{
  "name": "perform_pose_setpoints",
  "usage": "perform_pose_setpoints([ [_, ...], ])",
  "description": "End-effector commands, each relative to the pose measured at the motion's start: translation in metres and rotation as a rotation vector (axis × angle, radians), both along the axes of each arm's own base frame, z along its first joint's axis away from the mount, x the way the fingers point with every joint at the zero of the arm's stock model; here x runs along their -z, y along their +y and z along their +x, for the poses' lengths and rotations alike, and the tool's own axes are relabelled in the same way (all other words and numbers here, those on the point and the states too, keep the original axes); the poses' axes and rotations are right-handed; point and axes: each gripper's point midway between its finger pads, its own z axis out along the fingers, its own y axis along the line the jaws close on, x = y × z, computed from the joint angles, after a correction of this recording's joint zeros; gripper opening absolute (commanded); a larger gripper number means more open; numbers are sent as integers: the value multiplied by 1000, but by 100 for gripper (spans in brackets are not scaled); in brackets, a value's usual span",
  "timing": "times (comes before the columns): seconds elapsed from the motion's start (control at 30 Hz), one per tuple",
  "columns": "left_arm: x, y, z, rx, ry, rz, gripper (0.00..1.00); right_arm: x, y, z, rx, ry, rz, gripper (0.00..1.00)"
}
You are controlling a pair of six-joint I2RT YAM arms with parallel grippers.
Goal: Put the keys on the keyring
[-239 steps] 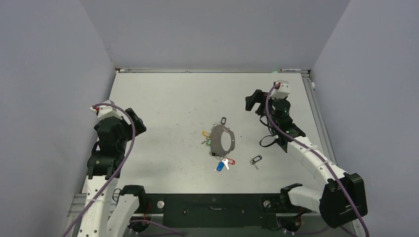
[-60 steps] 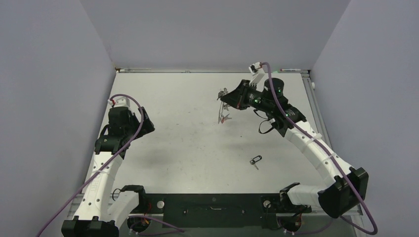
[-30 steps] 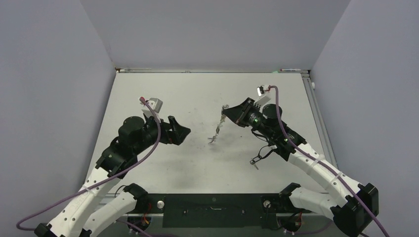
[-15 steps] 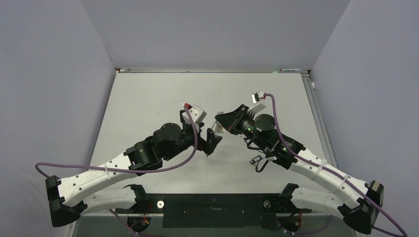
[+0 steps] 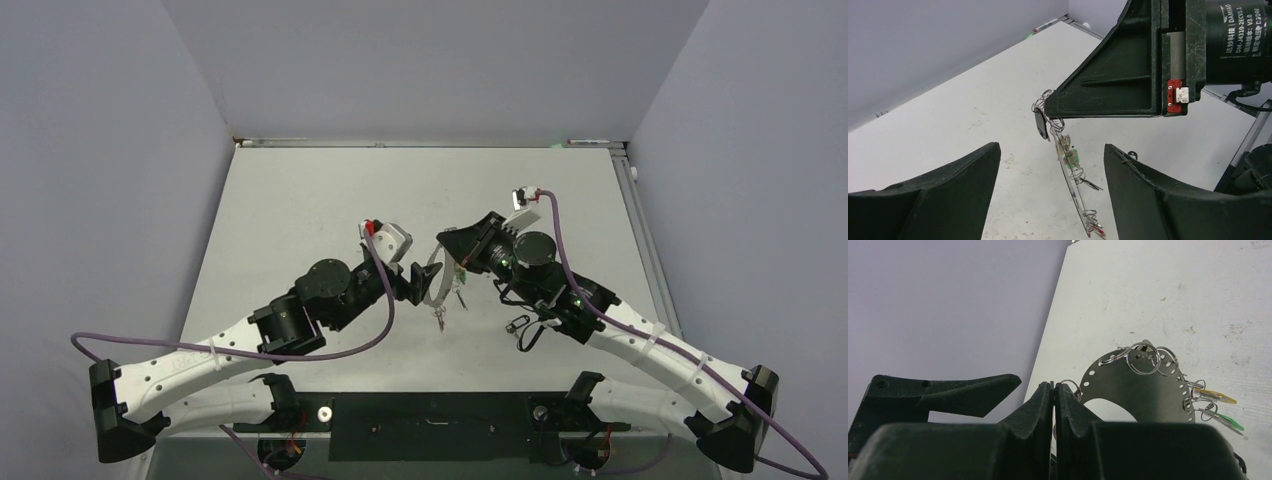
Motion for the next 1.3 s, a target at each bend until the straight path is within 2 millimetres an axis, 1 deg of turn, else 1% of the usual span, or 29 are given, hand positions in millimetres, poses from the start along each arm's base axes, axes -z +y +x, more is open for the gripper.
perform_pose_setpoints([
  [0.0,-25,4,3,-13,-113,-45,73,-59,-5,-6,14,-85,135,5],
  [0.13,-26,4,5,-26,-130,-42,74,-60,-3,-8,10,-85,137,5],
  [0.3,-21,2,10,-39,-150,-26,74,-64,-2,-10,6,-90,144,5],
  [0.57,-12,-9,18,-56,-176,26,75,-70,-2,-11,9,-98,152,5],
  [0.67,-13,-11,21,-74,-190,27,75,-70,-1,-12,8,-99,152,5],
  [0.8,-13,-13,25,-108,-208,37,72,-70,-2,-12,11,-101,150,5],
  [1.1,-12,-19,32,-187,-251,97,68,-69,-2,-13,9,-98,153,5],
  [1.27,-15,-21,31,-225,-284,111,67,-68,-3,-13,15,-100,150,5],
])
